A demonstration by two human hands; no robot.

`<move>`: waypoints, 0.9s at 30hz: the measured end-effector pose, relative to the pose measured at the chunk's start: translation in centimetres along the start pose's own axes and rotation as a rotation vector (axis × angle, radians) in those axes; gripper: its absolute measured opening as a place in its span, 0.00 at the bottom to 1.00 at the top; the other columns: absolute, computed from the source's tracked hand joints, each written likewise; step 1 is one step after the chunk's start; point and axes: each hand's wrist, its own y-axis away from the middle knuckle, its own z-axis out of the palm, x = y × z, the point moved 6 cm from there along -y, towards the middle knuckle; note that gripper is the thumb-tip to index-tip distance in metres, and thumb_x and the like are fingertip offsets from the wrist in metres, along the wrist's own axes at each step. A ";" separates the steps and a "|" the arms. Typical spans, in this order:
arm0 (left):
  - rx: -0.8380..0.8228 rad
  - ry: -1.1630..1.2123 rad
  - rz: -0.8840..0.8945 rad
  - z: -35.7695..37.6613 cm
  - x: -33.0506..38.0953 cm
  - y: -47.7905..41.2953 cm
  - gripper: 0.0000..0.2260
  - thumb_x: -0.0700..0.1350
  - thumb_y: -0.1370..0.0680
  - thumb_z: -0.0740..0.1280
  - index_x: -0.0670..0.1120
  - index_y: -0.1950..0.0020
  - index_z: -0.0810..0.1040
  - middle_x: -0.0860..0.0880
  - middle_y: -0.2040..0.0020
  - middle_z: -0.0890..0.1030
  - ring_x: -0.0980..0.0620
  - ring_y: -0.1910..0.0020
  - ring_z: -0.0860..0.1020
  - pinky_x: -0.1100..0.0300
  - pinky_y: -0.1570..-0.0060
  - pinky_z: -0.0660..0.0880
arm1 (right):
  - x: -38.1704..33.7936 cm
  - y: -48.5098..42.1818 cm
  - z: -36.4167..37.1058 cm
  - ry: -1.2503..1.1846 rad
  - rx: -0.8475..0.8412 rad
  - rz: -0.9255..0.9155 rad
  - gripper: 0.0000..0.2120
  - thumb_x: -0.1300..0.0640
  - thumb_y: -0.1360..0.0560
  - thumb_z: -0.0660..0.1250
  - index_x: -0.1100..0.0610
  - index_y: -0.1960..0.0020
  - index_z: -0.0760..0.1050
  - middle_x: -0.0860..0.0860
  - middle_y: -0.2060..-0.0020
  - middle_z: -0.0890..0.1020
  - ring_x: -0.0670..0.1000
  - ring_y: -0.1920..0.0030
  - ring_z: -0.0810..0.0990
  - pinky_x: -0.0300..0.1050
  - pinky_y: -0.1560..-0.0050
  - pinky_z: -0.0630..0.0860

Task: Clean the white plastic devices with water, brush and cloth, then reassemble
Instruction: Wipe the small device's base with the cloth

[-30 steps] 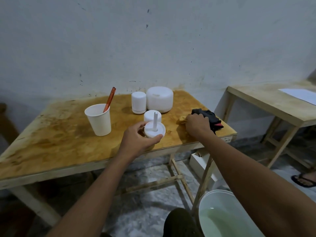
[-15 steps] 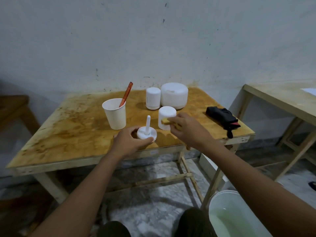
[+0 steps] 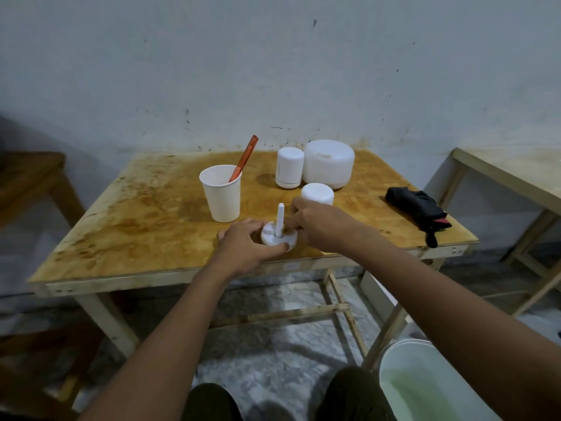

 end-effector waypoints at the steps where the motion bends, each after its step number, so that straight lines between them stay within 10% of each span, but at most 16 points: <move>1: 0.002 -0.012 0.006 0.0 0.1 0.0 0.29 0.75 0.39 0.63 0.61 0.45 0.79 0.59 0.48 0.77 0.55 0.46 0.73 0.50 0.44 0.60 | 0.1 0.0 -0.1 0.012 -0.031 -0.012 0.16 0.62 0.21 0.62 0.52 0.36 0.77 0.53 0.42 0.71 0.52 0.49 0.76 0.46 0.53 0.73; 6: 0.042 -0.038 0.011 0.0 0.3 0.1 0.13 0.69 0.32 0.71 0.64 0.55 0.75 0.57 0.51 0.76 0.55 0.48 0.71 0.51 0.47 0.58 | -0.1 0.9 0.1 -0.031 -0.138 -0.028 0.14 0.61 0.20 0.59 0.52 0.40 0.79 0.51 0.46 0.70 0.54 0.51 0.76 0.52 0.48 0.77; 19: 0.046 -0.037 -0.023 -0.1 0.3 0.1 0.32 0.72 0.37 0.67 0.57 0.39 0.79 0.59 0.41 0.75 0.56 0.39 0.68 0.54 0.42 0.55 | -0.5 0.1 0.1 0.016 -0.057 0.073 0.19 0.63 0.22 0.62 0.53 0.32 0.75 0.51 0.50 0.67 0.50 0.56 0.70 0.45 0.54 0.72; 27: 0.090 -0.038 -0.028 0.0 0.3 -0.1 0.21 0.65 0.32 0.73 0.55 0.46 0.81 0.58 0.51 0.76 0.54 0.47 0.71 0.50 0.43 0.60 | -0.7 0.7 -0.1 -0.174 -0.184 0.026 0.16 0.60 0.20 0.59 0.50 0.37 0.80 0.47 0.52 0.67 0.51 0.49 0.73 0.48 0.45 0.74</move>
